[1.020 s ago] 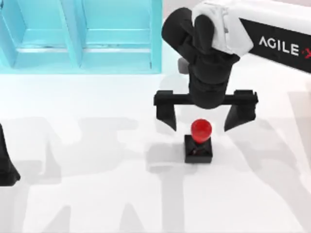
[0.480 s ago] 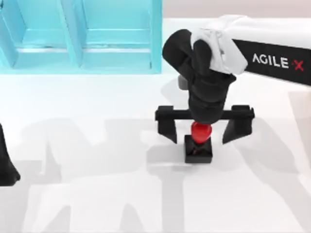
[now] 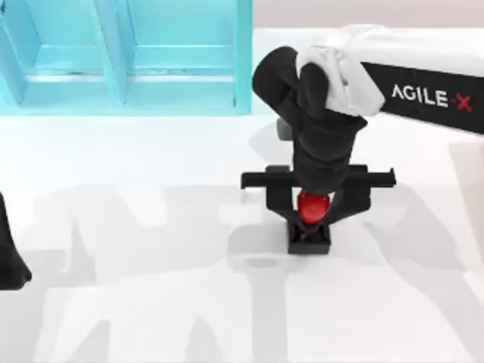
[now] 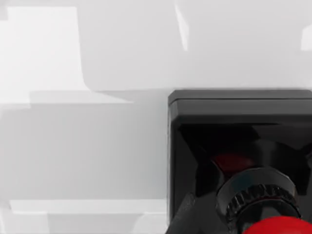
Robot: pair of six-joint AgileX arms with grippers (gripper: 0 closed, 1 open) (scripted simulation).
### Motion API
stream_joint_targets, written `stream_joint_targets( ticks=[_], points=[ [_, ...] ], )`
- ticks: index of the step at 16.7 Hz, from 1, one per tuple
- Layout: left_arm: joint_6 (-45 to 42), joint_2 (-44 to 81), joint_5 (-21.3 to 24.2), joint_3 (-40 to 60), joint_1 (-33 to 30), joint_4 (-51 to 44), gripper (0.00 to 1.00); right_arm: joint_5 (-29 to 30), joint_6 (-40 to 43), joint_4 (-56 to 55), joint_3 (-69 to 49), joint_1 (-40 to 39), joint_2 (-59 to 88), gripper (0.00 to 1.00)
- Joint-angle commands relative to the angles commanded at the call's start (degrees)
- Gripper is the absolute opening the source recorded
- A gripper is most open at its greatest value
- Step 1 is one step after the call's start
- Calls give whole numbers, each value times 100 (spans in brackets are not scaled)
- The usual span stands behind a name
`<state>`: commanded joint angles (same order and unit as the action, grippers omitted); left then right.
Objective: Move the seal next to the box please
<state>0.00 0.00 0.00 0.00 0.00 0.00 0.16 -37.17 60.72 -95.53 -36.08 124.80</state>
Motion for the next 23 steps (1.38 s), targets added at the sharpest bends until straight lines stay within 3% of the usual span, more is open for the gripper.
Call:
stream_joint_targets(
  ticks=[4,5,14,23],
  points=[
    [0,0,0,0,0,0,100,0,0,0,0,0,0,2],
    [0,0,0,0,0,0,100,0,0,0,0,0,0,0],
    [0,0,0,0,0,0,100,4,-7,18,-18,13,-10,0],
    [0,0,0,0,0,0,100,-2,3,1023,-809,21,-217,0]
  ],
)
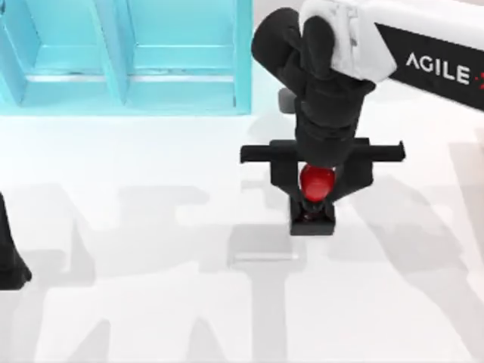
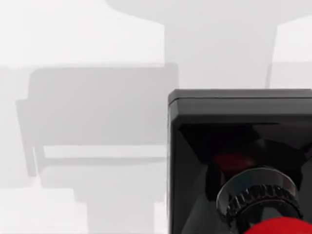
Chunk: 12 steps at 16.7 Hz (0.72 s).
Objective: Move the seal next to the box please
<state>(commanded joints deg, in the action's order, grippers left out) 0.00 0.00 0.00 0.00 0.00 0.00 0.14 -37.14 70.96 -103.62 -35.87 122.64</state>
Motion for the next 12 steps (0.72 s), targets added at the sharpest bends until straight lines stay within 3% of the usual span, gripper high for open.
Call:
stream_joint_targets(
  ticks=[6,12],
  points=[
    [0,0,0,0,0,0,100,-4,172,83,-2,112,-5,0],
    [0,0,0,0,0,0,100,-10,1334,688,-232,1220,-362,0]
  ],
)
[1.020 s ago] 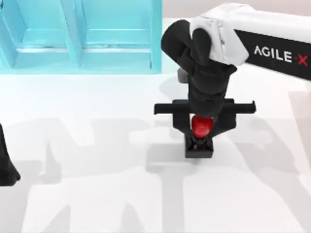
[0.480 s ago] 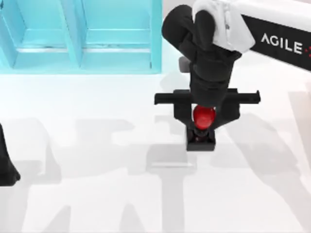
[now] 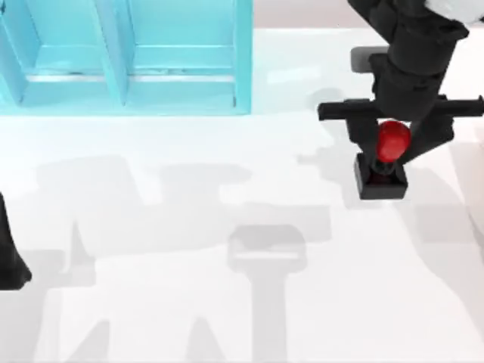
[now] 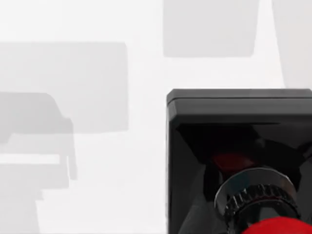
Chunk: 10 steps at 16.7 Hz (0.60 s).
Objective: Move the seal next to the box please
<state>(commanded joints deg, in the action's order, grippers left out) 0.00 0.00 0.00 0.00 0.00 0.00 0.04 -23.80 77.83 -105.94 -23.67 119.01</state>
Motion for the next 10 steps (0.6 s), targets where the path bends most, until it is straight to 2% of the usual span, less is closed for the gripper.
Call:
stream_joint_targets(
  ticks=[6,10],
  points=[
    [0,0,0,0,0,0,100,2,1386,719,-269,1445,-489,0],
    [0,0,0,0,0,0,100,1,1835,948,-354,1914,-652,0]
  ],
)
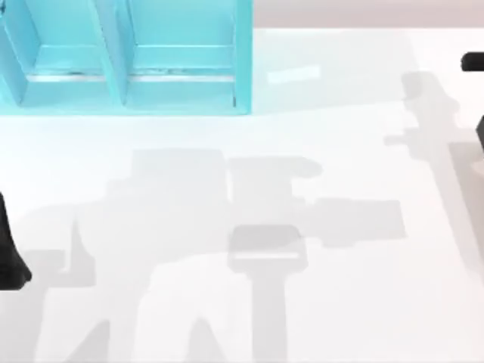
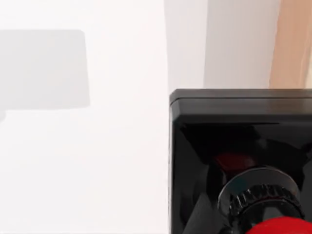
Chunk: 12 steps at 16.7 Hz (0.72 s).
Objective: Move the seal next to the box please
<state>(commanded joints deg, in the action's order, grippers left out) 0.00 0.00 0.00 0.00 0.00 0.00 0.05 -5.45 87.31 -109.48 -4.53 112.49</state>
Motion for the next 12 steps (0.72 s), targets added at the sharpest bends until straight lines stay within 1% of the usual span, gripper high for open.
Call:
stream_joint_targets(
  ticks=[5,12],
  points=[
    [0,0,0,0,0,0,100,7,-7,-22,26,-18,22,0],
    [0,0,0,0,0,0,100,4,-10,-656,705,-16,-51,0]
  ],
)
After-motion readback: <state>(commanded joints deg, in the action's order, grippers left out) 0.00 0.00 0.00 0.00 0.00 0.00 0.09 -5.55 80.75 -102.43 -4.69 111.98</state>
